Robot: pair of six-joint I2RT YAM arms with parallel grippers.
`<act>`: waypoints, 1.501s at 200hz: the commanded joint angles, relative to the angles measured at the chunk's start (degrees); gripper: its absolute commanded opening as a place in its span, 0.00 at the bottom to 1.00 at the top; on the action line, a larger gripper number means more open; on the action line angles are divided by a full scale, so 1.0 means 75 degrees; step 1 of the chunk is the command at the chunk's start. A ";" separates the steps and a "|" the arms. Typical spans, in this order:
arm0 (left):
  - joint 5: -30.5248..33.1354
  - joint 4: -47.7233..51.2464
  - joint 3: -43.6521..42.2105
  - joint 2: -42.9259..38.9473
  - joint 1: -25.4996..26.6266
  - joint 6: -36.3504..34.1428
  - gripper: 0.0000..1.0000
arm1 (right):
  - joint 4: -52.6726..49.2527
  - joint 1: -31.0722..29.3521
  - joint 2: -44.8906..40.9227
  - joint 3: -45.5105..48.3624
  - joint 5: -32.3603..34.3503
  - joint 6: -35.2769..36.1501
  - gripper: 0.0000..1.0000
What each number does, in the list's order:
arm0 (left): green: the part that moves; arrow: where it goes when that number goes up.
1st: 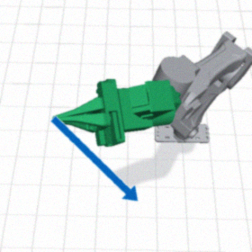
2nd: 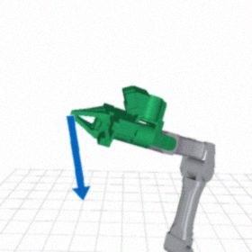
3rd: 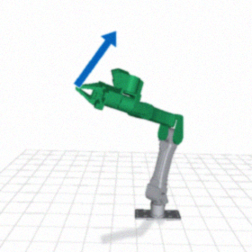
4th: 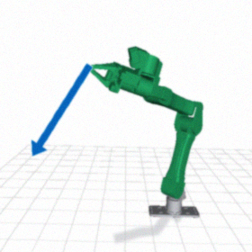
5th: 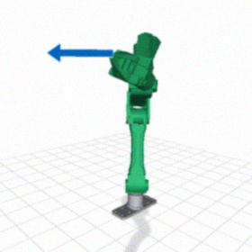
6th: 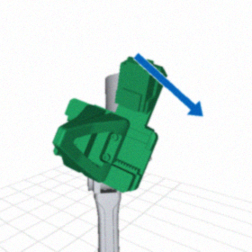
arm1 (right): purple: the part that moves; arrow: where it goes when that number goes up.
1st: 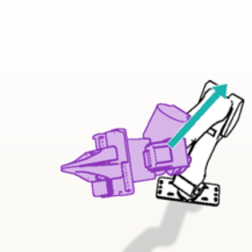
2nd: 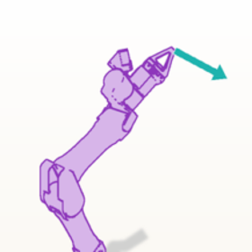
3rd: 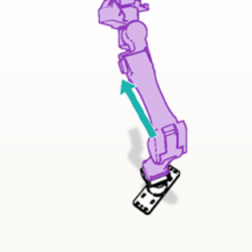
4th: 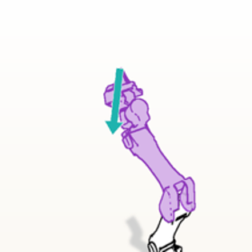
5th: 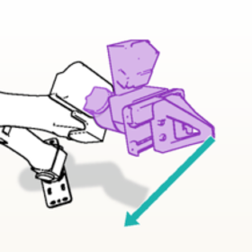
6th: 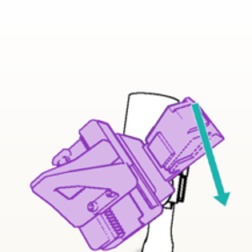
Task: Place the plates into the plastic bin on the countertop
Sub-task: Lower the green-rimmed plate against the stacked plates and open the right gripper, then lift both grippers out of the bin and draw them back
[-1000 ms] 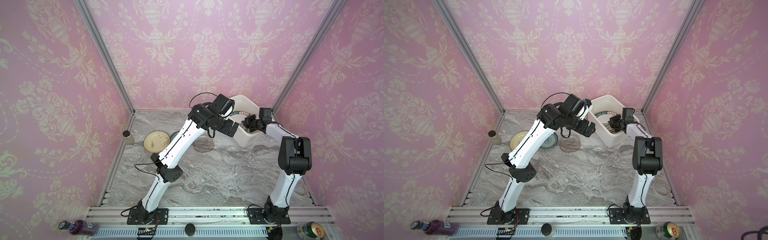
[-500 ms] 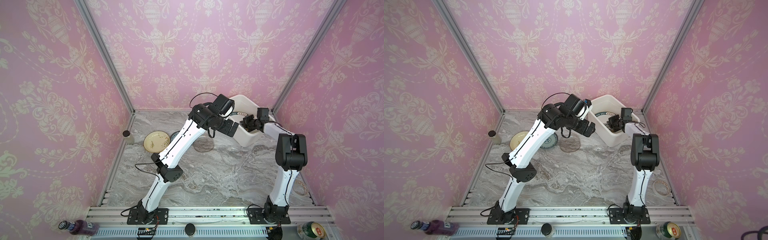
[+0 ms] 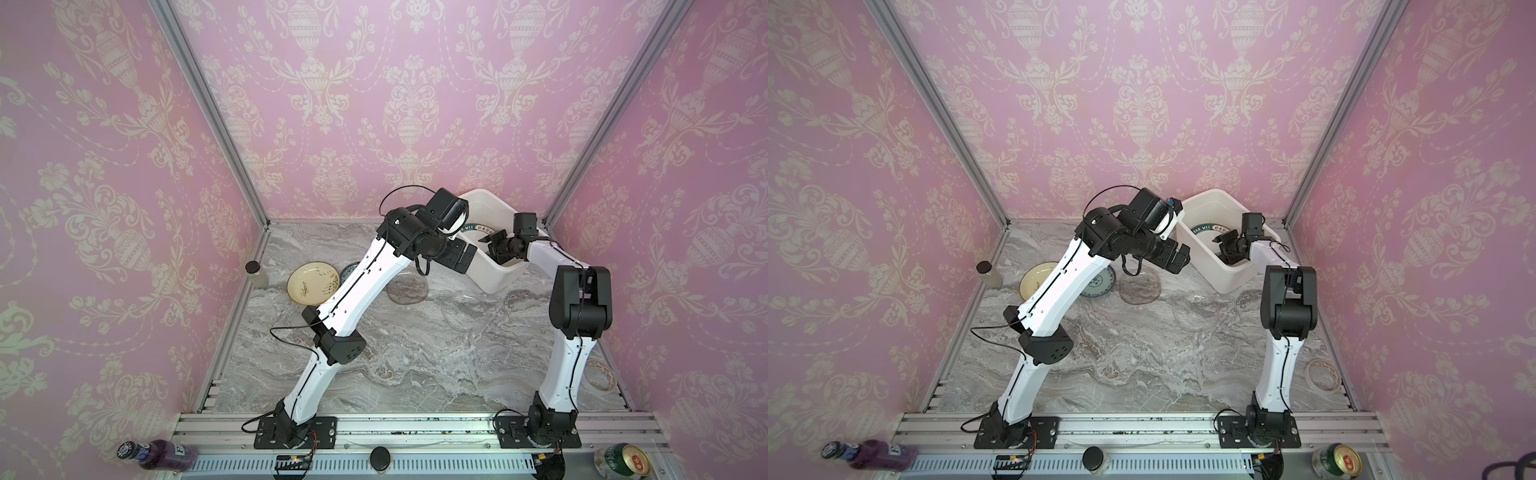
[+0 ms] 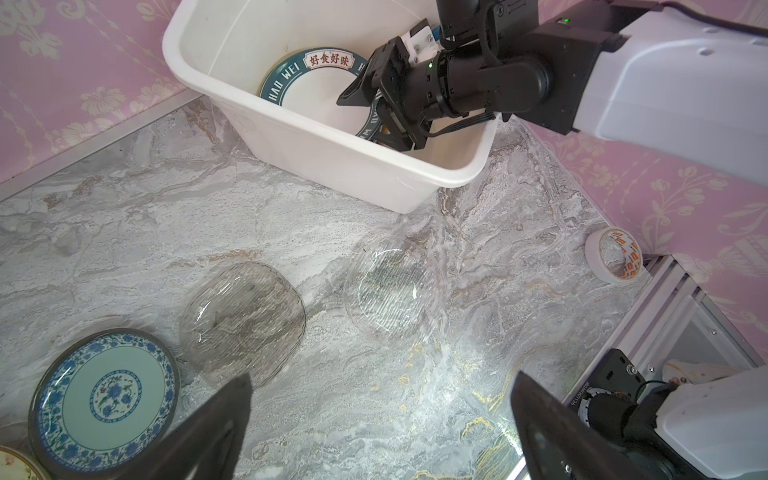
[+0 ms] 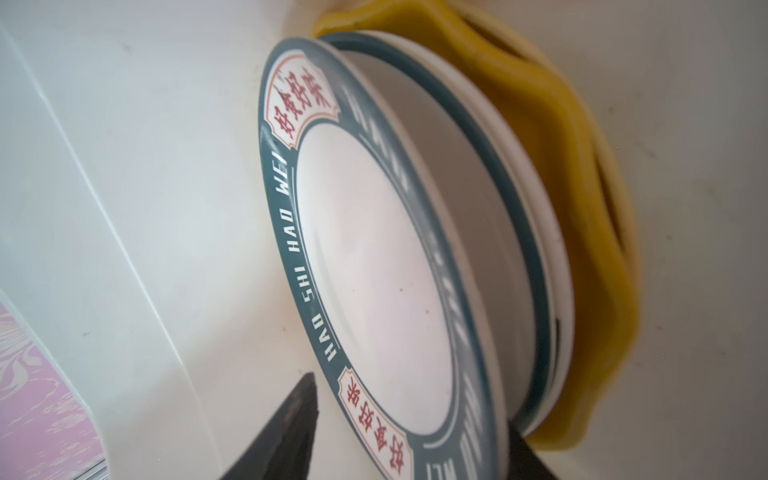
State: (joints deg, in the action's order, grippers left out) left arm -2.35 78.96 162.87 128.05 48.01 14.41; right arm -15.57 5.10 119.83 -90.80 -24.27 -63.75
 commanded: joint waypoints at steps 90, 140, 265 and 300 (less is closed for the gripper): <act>0.0114 0.0217 -0.0043 0.0082 -0.0339 -0.0097 0.99 | -0.1858 -0.0058 0.0859 -0.1582 0.0387 0.1328 0.91; -0.0001 0.0210 -0.0063 0.0137 -0.0513 -0.0127 0.99 | -0.2930 -0.0209 0.1043 -0.2205 0.1163 0.1874 0.94; -0.0050 0.0179 -0.0067 0.0096 -0.0829 -0.0194 0.99 | -0.4069 -0.0305 0.1173 -0.3263 0.2140 0.2945 1.00; 0.0017 0.0137 -0.0066 -0.0023 -0.0867 -0.0104 0.99 | -0.3890 -0.0356 0.0710 -0.3237 0.2188 0.3236 1.00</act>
State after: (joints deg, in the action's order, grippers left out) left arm -2.42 78.98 162.82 128.07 42.11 14.41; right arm -44.34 2.61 127.48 -113.67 -10.00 -42.59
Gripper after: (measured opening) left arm 0.992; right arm 0.997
